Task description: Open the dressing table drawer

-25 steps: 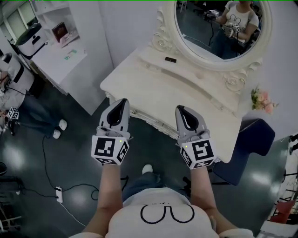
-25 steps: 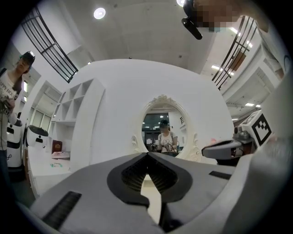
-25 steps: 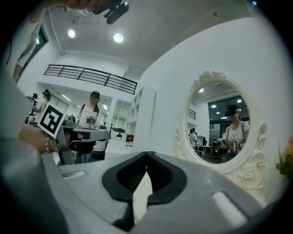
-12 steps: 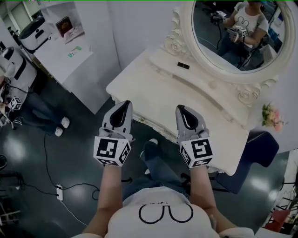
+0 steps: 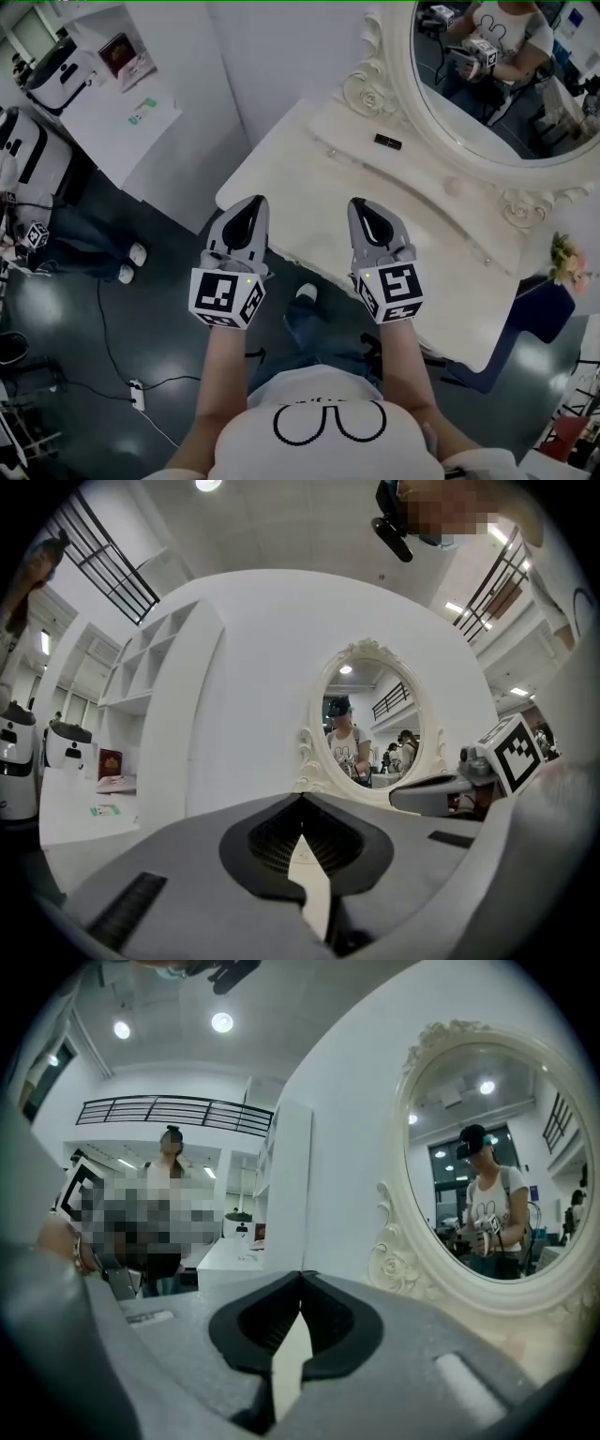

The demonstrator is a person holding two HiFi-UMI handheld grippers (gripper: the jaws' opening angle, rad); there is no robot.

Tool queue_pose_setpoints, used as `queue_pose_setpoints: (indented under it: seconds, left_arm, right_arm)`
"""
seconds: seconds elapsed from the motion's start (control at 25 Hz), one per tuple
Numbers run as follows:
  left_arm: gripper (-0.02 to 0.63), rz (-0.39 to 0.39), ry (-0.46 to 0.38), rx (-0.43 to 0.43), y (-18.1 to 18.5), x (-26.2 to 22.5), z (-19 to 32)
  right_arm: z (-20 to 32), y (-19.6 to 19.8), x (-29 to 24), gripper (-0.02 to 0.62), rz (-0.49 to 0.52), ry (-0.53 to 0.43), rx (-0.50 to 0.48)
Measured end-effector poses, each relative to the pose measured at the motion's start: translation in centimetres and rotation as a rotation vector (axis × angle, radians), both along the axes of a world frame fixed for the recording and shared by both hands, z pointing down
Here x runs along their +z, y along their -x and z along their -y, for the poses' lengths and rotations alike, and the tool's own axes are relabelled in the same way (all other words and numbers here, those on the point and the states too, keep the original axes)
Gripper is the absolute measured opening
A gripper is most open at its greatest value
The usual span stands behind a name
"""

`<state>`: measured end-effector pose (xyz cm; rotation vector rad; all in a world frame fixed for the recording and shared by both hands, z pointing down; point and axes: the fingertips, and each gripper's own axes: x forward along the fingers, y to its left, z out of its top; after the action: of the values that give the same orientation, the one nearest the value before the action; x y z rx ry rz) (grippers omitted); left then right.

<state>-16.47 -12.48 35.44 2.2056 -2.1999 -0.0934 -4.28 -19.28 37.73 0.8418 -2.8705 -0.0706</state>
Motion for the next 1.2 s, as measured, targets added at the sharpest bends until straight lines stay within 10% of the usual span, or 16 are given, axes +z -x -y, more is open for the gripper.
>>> queue_pose_setpoints:
  seconds: [0.8, 1.0, 1.2]
  left_arm:
    - [-0.002, -0.010, 0.105, 0.174, 5.6, 2.0, 17.9]
    - [-0.002, -0.008, 0.117, 0.208, 6.3, 2.4, 19.0]
    - [-0.002, -0.030, 0.138, 0.268, 7.1, 3.6, 20.3]
  right_arm:
    - [14.6, 5.2, 5.0, 0.000, -0.083, 0.132, 0.162]
    - [15.6, 5.2, 6.2, 0.232, -0.063, 0.180, 0.250]
    - [15.9, 6.2, 7.3, 0.245, -0.076, 0.223, 0.300]
